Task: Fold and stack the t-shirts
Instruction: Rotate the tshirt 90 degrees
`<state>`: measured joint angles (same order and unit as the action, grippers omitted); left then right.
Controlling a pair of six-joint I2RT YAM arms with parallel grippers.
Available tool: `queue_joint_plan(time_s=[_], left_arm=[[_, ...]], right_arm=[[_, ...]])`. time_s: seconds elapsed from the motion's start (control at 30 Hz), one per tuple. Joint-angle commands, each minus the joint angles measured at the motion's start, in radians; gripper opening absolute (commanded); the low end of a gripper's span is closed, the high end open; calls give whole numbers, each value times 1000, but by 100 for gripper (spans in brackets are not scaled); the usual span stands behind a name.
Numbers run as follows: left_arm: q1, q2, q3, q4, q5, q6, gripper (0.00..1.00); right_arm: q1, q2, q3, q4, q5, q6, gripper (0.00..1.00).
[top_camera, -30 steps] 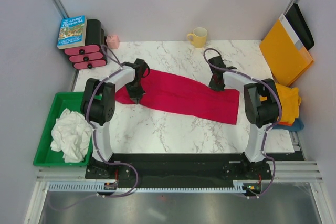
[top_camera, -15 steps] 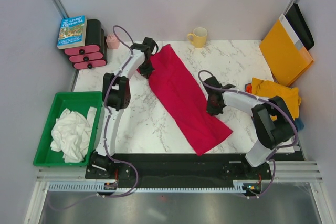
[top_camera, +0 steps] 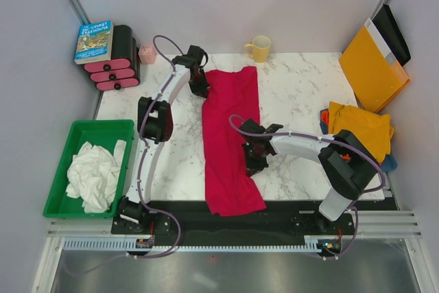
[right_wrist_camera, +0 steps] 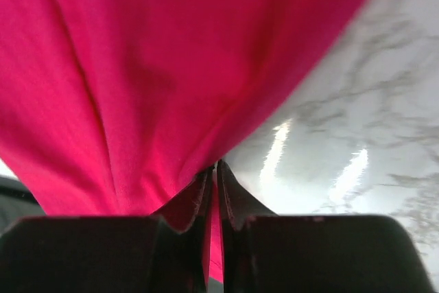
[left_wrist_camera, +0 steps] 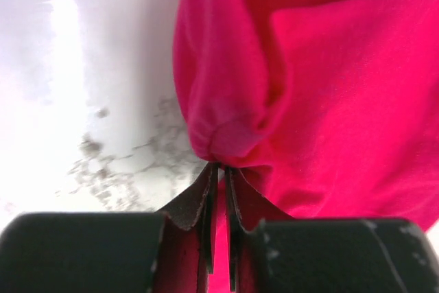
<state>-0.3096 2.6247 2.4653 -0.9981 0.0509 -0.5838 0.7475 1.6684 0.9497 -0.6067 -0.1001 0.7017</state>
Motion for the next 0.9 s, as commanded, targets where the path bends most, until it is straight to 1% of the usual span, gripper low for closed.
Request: queue_joint_plan(time_s=[0.0, 0.03, 0.07, 0.1, 0.13, 0.17, 0.2, 0.27, 0.3, 0.33, 0.37, 0.4, 0.43, 0.47, 0.5, 0.53, 0.57, 0.6, 0.63, 0.67, 0.8, 0.87], left_arm=[[-11, 34, 35, 73, 161, 45, 15], [-10, 21, 32, 75, 141, 45, 15], [-11, 3, 26, 75, 112, 44, 15], [-11, -65, -18, 78, 80, 38, 15], [-11, -104, -50, 102, 19, 39, 15], [-10, -156, -89, 116, -9, 39, 16], [-10, -246, -165, 136, -31, 47, 18], [-8, -343, -224, 164, -91, 56, 21], [-8, -382, -277, 167, -106, 65, 22], [-6, -466, -305, 170, -132, 68, 22], [-8, -501, -337, 176, -140, 68, 22], [-9, -543, -412, 185, -141, 68, 22], [-13, -607, -457, 205, -131, 70, 22], [-16, -635, -503, 243, -117, 71, 22], [-22, -658, -587, 268, -97, 75, 21], [-25, -689, -627, 289, -68, 78, 20], [-31, -693, -691, 317, -59, 81, 18], [-46, -695, -715, 325, -56, 81, 16], [-57, -692, -735, 331, -18, 87, 14], [-71, -686, -764, 332, -19, 96, 12], [-155, -677, -831, 384, -39, 111, 11], [-175, -669, -844, 394, -46, 104, 10]], right_arm=[[16, 25, 96, -28, -37, -41, 13], [15, 16, 136, -53, 26, -31, 13], [7, -27, 153, -86, 157, -28, 13], [-14, -53, 171, -97, 205, -22, 14], [-28, -77, 213, -105, 259, -22, 17], [-42, -126, 239, -122, 302, -27, 18], [-65, -145, 266, -126, 389, -45, 24], [-77, -170, 360, -123, 457, -74, 31], [-88, -162, 395, -120, 499, -93, 37], [-94, -147, 465, -119, 504, -119, 38], [-102, -97, 501, -117, 502, -129, 39], [-111, -63, 533, -108, 496, -143, 38], [-117, -26, 596, -105, 481, -172, 33], [-120, 49, 627, -105, 485, -179, 24], [-122, 83, 653, -97, 497, -182, 6], [-122, 137, 676, -81, 516, -188, 0], [-122, 161, 685, -44, 519, -195, 0], [-123, 183, 693, -24, 516, -205, 0], [-123, 201, 699, -1, 514, -211, 0], [-125, 240, 702, 30, 513, -218, 0], [-143, 342, 748, 35, 502, -205, 0], [-146, 384, 759, 38, 502, -197, 0]])
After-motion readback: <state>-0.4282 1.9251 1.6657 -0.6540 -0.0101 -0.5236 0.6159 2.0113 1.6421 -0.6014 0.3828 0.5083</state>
